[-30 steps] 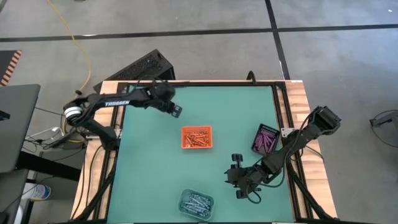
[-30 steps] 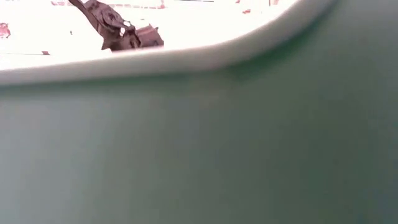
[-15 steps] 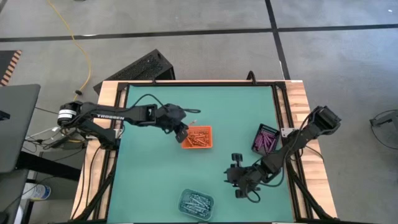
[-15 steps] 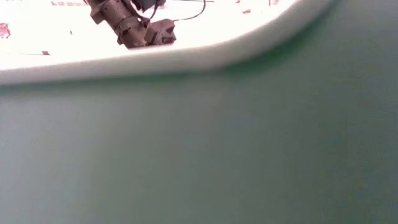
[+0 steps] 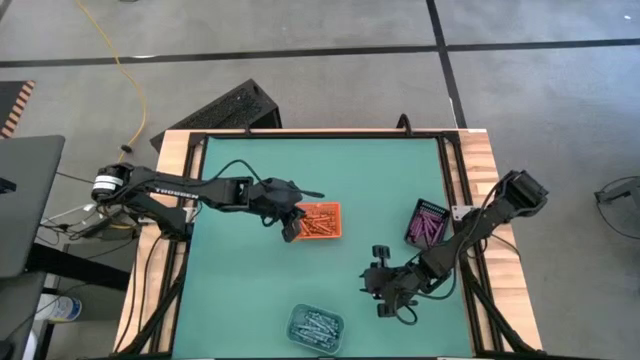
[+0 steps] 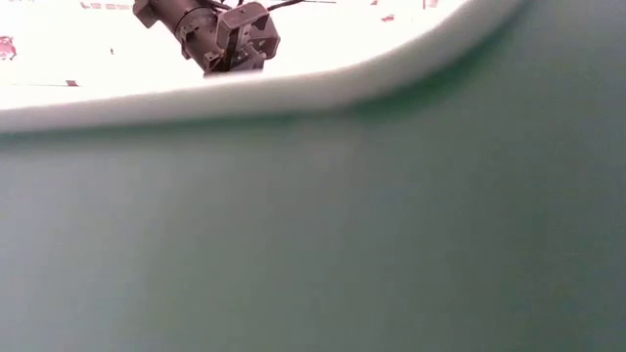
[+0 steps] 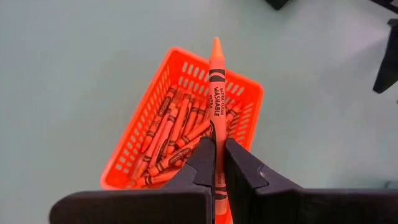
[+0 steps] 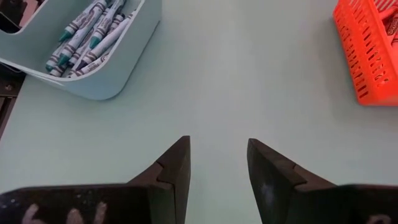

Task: Sort crayons
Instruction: Put the orange crayon into the orange bin, then return to Home Position

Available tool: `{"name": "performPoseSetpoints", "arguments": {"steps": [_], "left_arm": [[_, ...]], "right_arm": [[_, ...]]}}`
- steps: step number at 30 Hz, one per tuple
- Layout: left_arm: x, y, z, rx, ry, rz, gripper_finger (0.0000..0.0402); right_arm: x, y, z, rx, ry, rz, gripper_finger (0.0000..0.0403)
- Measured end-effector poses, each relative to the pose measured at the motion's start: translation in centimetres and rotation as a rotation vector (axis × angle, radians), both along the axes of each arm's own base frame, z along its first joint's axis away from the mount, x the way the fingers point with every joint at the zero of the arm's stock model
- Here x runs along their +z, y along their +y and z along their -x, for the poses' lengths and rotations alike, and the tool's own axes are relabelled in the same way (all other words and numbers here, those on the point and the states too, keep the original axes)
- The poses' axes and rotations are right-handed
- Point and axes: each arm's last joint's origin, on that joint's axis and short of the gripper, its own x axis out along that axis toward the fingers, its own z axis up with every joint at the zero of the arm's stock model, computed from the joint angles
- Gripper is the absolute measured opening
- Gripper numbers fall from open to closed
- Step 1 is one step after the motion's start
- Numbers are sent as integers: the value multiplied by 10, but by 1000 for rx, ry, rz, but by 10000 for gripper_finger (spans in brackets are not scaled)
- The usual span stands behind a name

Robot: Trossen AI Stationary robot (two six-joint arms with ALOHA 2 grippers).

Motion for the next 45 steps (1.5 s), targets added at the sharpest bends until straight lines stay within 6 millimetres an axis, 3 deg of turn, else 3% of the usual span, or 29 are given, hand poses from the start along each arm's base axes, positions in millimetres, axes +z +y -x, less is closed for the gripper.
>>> {"name": "performPoseSetpoints", "arguments": {"steps": [17, 25, 33, 45], "left_arm": [[-1, -4, -4, -66, -66, -71, 0], [-25, -4, -17, -79, -9, -84, 1], [-50, -3, -30, -117, 69, -132, 37], [-44, -3, -30, -163, 81, -173, 80]], "right_arm": [[0, 1, 0, -17, 1, -18, 150], [0, 1, 1, -17, 0, -21, 150], [0, 3, 2, -15, 3, -25, 150], [0, 6, 4, -1, 5, -22, 150]]}}
